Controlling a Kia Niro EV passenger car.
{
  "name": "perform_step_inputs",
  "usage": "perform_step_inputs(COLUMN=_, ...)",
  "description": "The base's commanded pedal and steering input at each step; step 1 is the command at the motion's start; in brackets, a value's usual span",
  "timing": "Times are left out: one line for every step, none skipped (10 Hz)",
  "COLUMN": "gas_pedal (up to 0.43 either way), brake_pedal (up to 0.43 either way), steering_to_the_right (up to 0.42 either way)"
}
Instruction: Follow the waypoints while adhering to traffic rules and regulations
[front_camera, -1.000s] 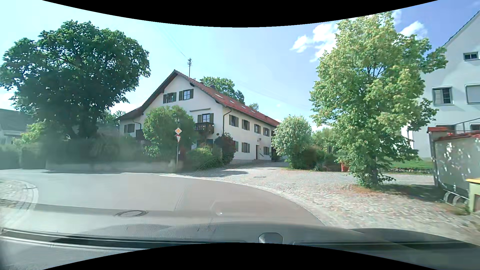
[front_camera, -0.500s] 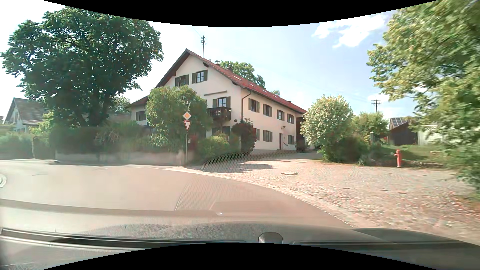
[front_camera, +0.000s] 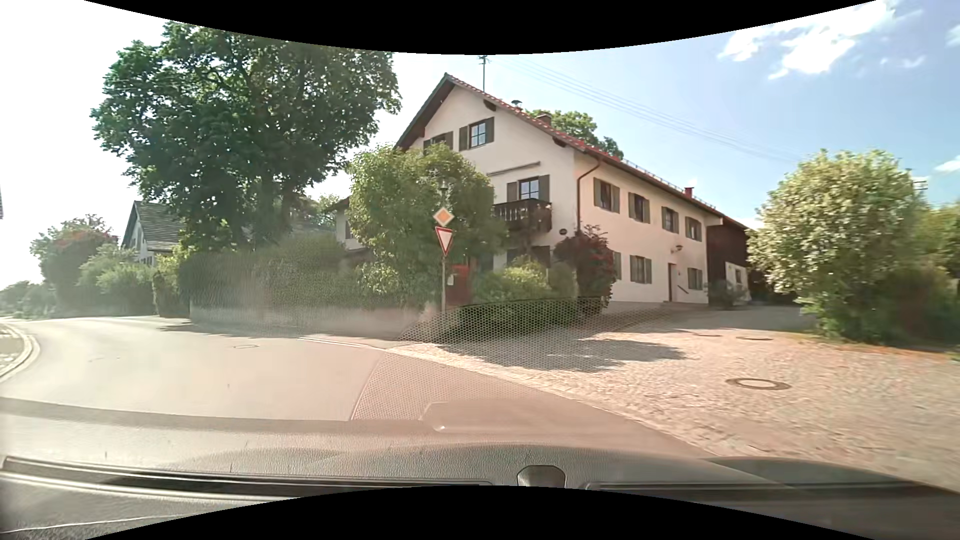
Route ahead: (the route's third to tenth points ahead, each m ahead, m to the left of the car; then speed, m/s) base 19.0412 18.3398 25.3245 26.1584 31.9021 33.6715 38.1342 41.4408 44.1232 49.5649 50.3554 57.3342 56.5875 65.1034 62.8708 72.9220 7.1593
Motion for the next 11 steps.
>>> perform_step_inputs(gas_pedal=0.13, brake_pedal=0.006, steering_to_the_right=-0.274)
perform_step_inputs(gas_pedal=0.13, brake_pedal=0.006, steering_to_the_right=-0.276)
perform_step_inputs(gas_pedal=0.13, brake_pedal=0.006, steering_to_the_right=-0.276)
perform_step_inputs(gas_pedal=0.13, brake_pedal=0.006, steering_to_the_right=-0.276)
perform_step_inputs(gas_pedal=0.13, brake_pedal=0.006, steering_to_the_right=-0.276)
perform_step_inputs(gas_pedal=0.13, brake_pedal=0.006, steering_to_the_right=-0.276)
perform_step_inputs(gas_pedal=0.13, brake_pedal=0.006, steering_to_the_right=-0.276)
perform_step_inputs(gas_pedal=0.13, brake_pedal=0.006, steering_to_the_right=-0.275)
perform_step_inputs(gas_pedal=0.13, brake_pedal=0.006, steering_to_the_right=-0.275)
perform_step_inputs(gas_pedal=0.13, brake_pedal=0.006, steering_to_the_right=-0.271)
perform_step_inputs(gas_pedal=0.13, brake_pedal=0.006, steering_to_the_right=-0.262)
